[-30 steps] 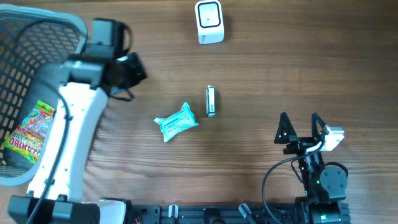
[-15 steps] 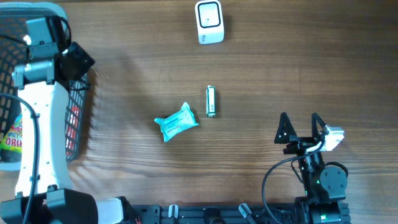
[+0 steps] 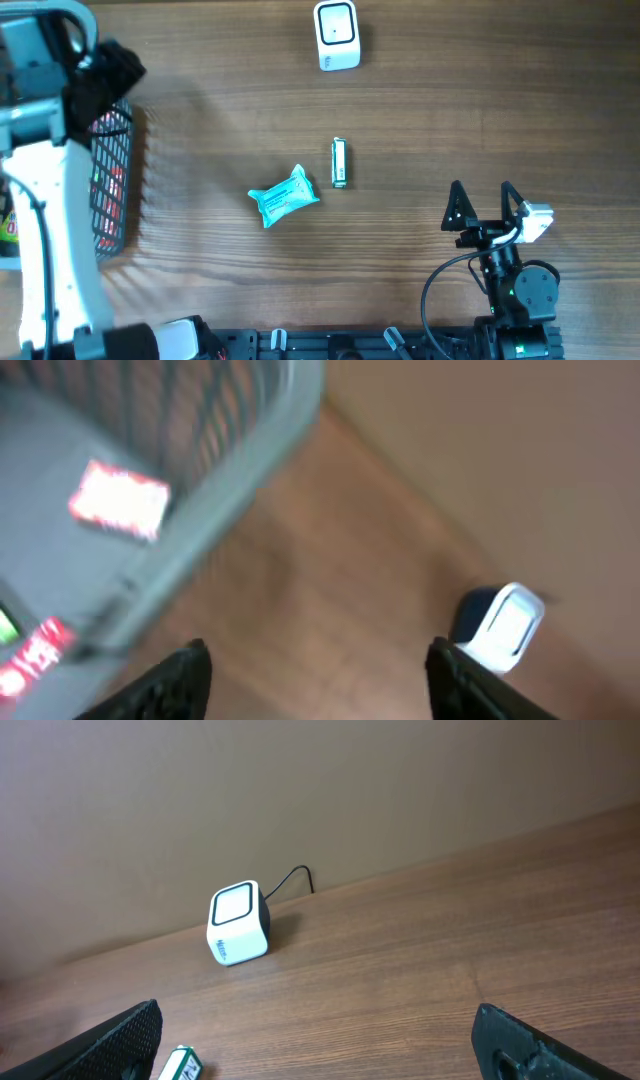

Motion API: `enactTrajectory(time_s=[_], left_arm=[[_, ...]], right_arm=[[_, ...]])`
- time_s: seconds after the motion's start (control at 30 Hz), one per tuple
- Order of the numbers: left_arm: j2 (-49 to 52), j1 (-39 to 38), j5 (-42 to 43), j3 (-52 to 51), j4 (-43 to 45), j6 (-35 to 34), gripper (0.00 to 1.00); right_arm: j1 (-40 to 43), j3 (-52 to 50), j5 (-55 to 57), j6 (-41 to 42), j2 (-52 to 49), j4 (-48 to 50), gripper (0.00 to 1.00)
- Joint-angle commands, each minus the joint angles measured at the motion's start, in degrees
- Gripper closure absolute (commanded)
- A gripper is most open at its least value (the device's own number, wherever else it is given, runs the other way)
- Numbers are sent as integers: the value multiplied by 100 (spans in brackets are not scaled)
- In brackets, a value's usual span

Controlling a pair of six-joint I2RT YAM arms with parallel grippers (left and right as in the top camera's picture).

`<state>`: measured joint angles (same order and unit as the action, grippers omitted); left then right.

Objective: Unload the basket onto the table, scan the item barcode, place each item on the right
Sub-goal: 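Reach the left gripper into the basket and grasp the Haribo gummy bag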

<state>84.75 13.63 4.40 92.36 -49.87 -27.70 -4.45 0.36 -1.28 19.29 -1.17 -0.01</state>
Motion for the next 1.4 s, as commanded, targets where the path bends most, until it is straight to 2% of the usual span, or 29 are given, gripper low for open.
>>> enactTrajectory(time_s=[0.0,0.13,0.17,0.2,0.3,0.37,0.63,0.77,1.23,1.3,1.37], left_arm=[[-319,468,-678,282,-101,-55,31],[-186,1174,-1550,251,-887,-415,21],[-118,1379,-1705,201,-1108,-579,11],[-44,1576,-1790,127,-1263,-664,11],[131,2061,-1801,-374,-1342,-879,7],[247,2321,-1799,-828,-1143,-883,0],[621,3049,-1794,-2420,118,-739,0],[903,3091,-1683,-2573,501,-227,0],[2048,3091,-1425,-2573,892,-101,0],[2048,3091,-1368,-2573,927,-98,7],[2048,3091,-1226,-2570,955,-98,27]], right_arm=[[22,-4,-31,35,15,20,0],[22,-4,-31,35,15,20,1],[22,-4,-31,39,15,20,0],[22,-4,-31,35,15,20,0],[22,-4,-31,37,15,20,0],[22,-4,-31,35,15,20,0],[22,-4,-31,35,15,20,0],[22,-4,-31,37,15,20,0],[22,-4,-31,35,15,20,0],[22,-4,-31,35,15,20,0],[22,-4,-31,35,15,20,0]])
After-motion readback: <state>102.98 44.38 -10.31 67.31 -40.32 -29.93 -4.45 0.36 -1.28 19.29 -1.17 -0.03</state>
